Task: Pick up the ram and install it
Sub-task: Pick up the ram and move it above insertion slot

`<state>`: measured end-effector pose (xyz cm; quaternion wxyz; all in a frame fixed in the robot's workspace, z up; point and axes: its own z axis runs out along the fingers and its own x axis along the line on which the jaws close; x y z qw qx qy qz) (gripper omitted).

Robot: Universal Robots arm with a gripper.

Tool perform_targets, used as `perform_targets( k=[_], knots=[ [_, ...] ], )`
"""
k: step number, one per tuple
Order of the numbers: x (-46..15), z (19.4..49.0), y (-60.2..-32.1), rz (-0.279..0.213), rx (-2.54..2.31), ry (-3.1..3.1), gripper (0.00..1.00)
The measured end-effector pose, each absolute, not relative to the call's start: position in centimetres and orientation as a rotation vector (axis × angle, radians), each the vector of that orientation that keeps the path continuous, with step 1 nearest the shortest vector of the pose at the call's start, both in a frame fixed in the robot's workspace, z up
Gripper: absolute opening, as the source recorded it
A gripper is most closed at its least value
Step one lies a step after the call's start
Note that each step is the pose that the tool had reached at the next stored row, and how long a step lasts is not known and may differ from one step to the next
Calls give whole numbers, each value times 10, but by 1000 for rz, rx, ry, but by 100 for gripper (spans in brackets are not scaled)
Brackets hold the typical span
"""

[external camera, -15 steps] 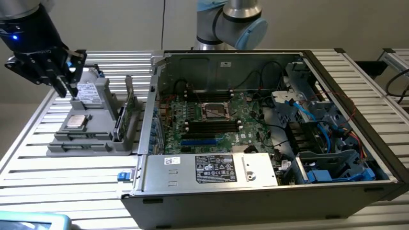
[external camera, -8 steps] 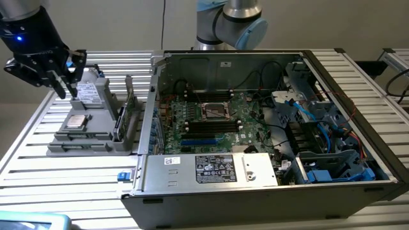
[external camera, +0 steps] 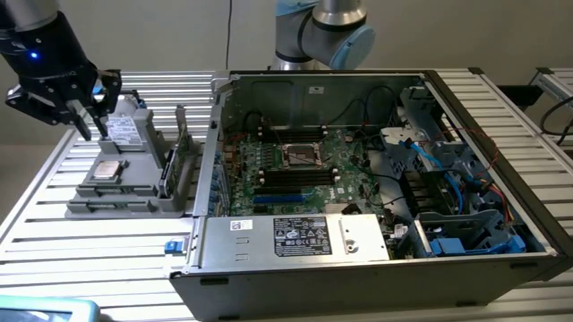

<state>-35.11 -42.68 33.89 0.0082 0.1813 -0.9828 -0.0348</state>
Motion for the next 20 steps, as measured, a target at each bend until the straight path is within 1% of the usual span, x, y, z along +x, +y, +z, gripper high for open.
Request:
perform_targets(
  k=[20],
  knots=[
    [-351,337,-427,-100,1108,-2907,31]
  ],
)
